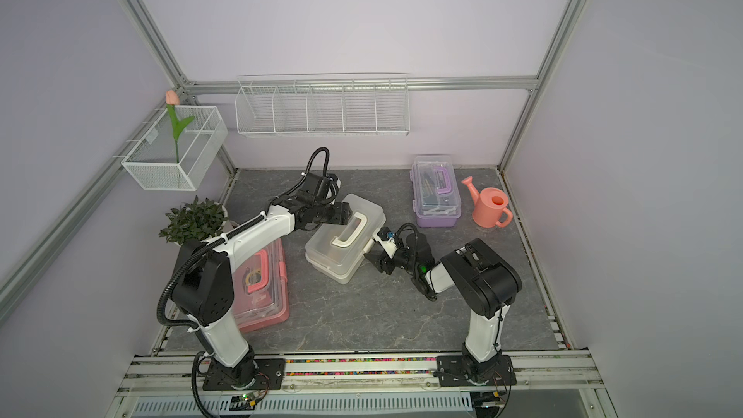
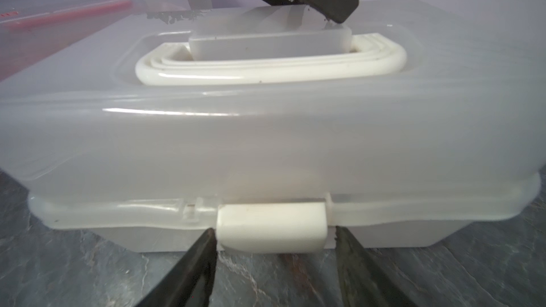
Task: Close toolboxes
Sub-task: Fasten the toolbox latch on the toolbox.
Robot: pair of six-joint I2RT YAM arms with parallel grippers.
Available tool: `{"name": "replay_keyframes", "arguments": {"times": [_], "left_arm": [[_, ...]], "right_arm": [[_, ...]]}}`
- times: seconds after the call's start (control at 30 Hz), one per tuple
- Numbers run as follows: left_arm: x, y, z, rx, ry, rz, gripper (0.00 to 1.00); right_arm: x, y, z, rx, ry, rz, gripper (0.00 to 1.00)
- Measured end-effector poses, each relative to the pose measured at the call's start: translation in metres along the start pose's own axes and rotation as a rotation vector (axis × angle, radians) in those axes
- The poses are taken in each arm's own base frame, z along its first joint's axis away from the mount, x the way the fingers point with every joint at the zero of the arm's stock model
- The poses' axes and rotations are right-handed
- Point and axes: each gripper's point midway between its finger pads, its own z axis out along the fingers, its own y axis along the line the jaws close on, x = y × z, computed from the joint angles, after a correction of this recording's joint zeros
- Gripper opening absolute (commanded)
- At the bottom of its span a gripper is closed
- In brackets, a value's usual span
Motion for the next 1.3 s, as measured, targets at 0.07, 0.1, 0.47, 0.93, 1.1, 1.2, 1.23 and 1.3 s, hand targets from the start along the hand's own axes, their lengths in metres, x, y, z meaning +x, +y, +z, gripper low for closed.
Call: {"name": "replay_keyframes", "arguments": {"times": [0.07, 0.1, 0.47, 0.93, 1.1, 1.2, 1.23, 1.3], "left_arm": [[0.000, 0.000, 0.000, 0.000, 0.000, 0.000, 0.74], [0.000, 0.000, 0.000, 0.000, 0.000, 0.000, 0.74], [0.000, 0.000, 0.000, 0.000, 0.000, 0.000, 0.74], [0.002, -0.005, 0.000, 0.018, 0.009, 0.006, 0.74], [0.005, -0.009, 0.000, 0.035, 0.018, 0.009, 0.74], [0.005, -0.010, 0.000, 0.038, 0.020, 0.009, 0.73], [0.005, -0.010, 0.000, 0.038, 0.020, 0.009, 0.73], [0.005, -0.010, 0.000, 0.038, 0.020, 0.009, 0.73]], "right_arm": [[0.004, 0.002, 0.001, 0.003, 0.014, 0.002, 0.67], [0.005, 0.003, 0.002, 0.006, 0.021, 0.002, 0.67], [0.008, 0.000, 0.009, 0.069, 0.033, -0.005, 0.52], [0.010, 0.000, 0.001, 0.102, 0.074, 0.004, 0.44], [0.011, 0.001, -0.005, 0.112, 0.112, 0.011, 0.45], [0.012, 0.001, -0.006, 0.112, 0.122, 0.014, 0.46], [0.012, 0.001, -0.006, 0.113, 0.122, 0.014, 0.47], [0.013, 0.001, -0.006, 0.115, 0.122, 0.015, 0.47]]}}
